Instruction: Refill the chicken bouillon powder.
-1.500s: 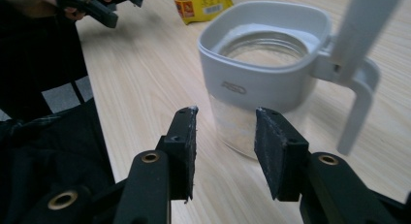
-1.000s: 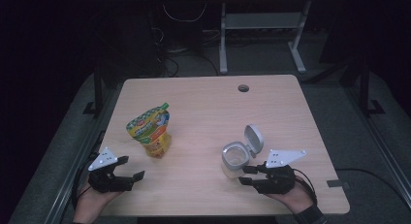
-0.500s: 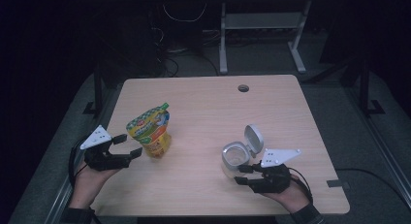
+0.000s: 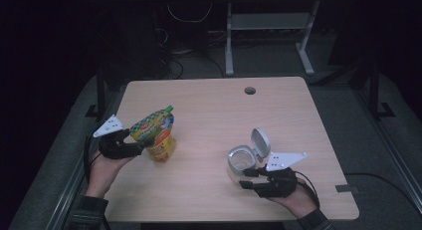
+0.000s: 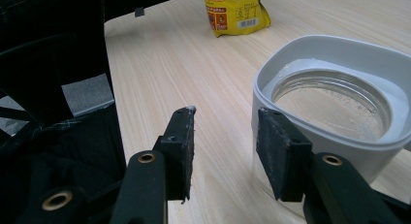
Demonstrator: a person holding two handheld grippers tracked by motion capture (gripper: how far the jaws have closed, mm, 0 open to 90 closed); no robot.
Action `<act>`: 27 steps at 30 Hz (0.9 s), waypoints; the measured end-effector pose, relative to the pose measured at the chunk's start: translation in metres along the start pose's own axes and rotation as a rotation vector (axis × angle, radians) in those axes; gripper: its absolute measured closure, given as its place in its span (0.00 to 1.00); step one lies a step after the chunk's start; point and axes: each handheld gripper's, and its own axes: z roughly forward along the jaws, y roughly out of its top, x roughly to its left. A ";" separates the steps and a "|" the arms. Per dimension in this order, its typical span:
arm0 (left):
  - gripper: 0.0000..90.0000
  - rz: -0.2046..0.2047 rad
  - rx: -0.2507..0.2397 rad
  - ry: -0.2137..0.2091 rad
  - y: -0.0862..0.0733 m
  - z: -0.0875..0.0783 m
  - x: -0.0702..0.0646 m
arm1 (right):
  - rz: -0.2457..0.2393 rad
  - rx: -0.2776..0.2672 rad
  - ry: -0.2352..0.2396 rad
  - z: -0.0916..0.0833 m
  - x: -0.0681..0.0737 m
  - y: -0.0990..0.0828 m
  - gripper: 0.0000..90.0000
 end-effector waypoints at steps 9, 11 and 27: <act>0.86 0.031 -0.011 -0.009 0.003 0.001 0.001 | -0.005 -0.003 0.000 0.001 0.001 0.002 0.63; 0.95 0.033 -0.017 -0.006 0.003 0.001 0.002 | -0.008 -0.005 0.001 0.001 0.001 0.002 0.63; 1.00 0.078 -0.035 -0.042 0.017 -0.009 -0.002 | -0.029 -0.043 -0.002 0.017 0.013 0.020 0.63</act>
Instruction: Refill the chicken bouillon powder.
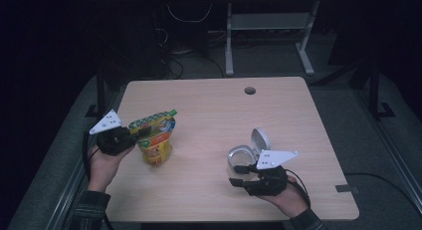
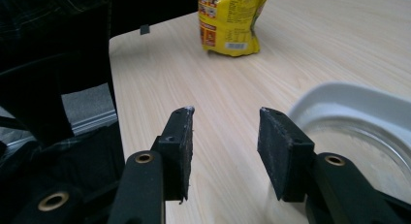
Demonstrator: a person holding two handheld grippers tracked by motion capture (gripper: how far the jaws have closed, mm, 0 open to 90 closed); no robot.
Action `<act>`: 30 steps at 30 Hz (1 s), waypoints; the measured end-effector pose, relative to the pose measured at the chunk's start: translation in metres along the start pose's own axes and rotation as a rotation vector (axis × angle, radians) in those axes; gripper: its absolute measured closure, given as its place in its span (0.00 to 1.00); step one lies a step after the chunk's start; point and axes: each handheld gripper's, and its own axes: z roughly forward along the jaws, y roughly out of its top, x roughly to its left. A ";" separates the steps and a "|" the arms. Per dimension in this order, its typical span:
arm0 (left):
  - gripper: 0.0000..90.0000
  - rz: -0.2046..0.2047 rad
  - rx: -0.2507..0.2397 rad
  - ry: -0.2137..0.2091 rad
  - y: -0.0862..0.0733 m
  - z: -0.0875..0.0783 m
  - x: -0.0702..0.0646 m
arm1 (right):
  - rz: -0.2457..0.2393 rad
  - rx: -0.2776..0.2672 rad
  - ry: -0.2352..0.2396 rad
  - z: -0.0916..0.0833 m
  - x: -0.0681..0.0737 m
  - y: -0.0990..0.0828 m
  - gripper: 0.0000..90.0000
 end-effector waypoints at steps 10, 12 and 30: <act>1.00 0.018 -0.050 -0.118 0.026 -0.009 -0.018 | 0.008 0.008 -0.038 0.025 0.010 0.010 0.81; 1.00 0.026 -0.049 -0.150 0.030 -0.008 -0.022 | 0.017 0.003 -0.063 0.031 0.010 0.013 0.89; 1.00 0.062 -0.083 -0.339 0.071 -0.006 -0.068 | 0.042 -0.010 -0.169 0.054 0.012 0.029 1.00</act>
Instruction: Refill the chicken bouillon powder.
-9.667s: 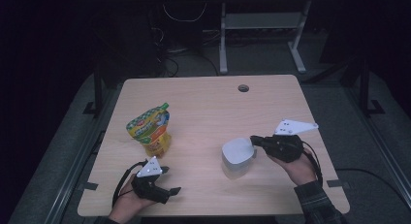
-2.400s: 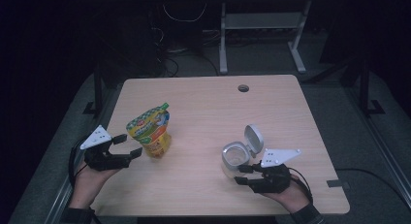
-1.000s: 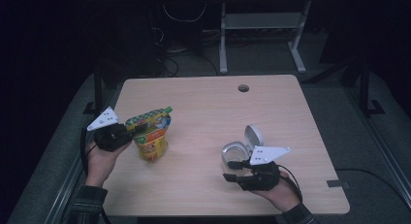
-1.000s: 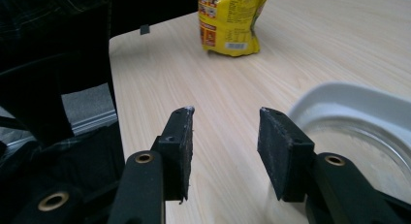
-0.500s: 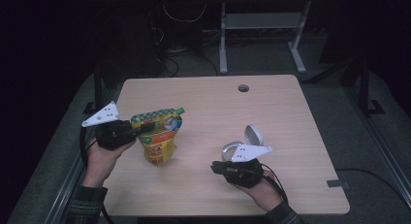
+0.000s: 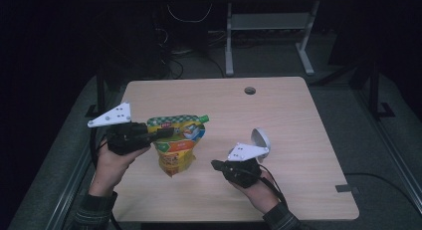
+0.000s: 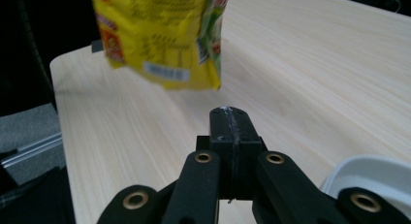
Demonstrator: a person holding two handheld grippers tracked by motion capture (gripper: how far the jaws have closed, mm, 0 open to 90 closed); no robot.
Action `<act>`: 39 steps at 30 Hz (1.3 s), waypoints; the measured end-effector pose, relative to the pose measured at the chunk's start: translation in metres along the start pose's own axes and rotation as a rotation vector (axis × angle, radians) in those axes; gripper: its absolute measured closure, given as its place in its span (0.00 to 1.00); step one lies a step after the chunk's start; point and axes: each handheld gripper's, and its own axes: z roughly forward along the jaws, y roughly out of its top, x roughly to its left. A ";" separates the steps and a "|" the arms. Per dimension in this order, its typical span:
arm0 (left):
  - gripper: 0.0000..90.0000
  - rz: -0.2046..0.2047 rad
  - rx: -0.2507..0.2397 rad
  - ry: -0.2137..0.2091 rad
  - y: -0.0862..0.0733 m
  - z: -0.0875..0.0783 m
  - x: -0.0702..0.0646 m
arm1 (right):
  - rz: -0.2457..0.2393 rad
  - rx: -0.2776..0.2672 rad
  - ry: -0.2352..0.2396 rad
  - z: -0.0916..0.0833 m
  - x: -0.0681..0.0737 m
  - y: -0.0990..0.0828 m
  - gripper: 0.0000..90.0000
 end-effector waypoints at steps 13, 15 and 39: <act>1.00 0.020 0.002 -0.060 0.011 0.018 -0.017 | 0.004 -0.024 -0.036 0.015 0.007 0.009 1.00; 1.00 0.023 0.004 -0.060 0.012 0.020 -0.019 | 0.006 -0.028 -0.041 0.015 0.008 0.009 1.00; 1.00 0.044 0.098 -0.041 0.025 0.050 -0.024 | -0.097 -0.073 -0.040 0.036 0.032 -0.002 1.00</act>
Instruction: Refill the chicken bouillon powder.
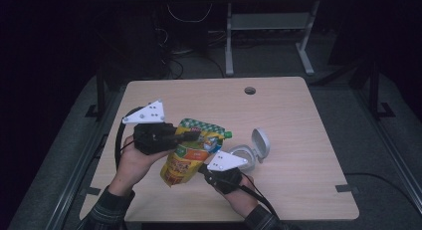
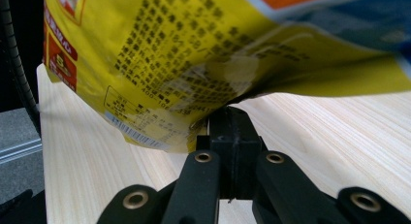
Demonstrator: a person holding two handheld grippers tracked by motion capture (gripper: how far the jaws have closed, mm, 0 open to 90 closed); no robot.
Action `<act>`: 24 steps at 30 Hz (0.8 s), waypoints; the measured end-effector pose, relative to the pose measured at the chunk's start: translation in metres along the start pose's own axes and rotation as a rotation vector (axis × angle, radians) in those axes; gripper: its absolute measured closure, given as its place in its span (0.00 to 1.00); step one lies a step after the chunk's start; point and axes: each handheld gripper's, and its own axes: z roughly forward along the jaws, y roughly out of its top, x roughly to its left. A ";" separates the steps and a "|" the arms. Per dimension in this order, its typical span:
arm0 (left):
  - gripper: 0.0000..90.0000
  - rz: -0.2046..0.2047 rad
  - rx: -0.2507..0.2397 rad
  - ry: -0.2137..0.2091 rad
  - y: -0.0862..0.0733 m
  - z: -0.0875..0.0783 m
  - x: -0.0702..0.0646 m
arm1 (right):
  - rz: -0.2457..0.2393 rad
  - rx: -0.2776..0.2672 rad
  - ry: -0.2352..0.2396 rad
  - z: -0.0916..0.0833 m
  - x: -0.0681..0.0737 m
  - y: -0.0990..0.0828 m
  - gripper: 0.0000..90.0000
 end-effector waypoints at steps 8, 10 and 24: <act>1.00 0.004 0.042 -0.002 0.009 0.018 0.005 | 0.004 -0.005 0.013 0.000 0.001 -0.002 1.00; 1.00 0.000 0.056 -0.008 0.011 0.024 0.006 | 0.007 -0.004 0.020 0.001 0.001 -0.003 1.00; 1.00 0.016 0.188 -0.024 0.023 0.060 0.011 | 0.023 -0.019 0.069 0.005 -0.001 -0.008 1.00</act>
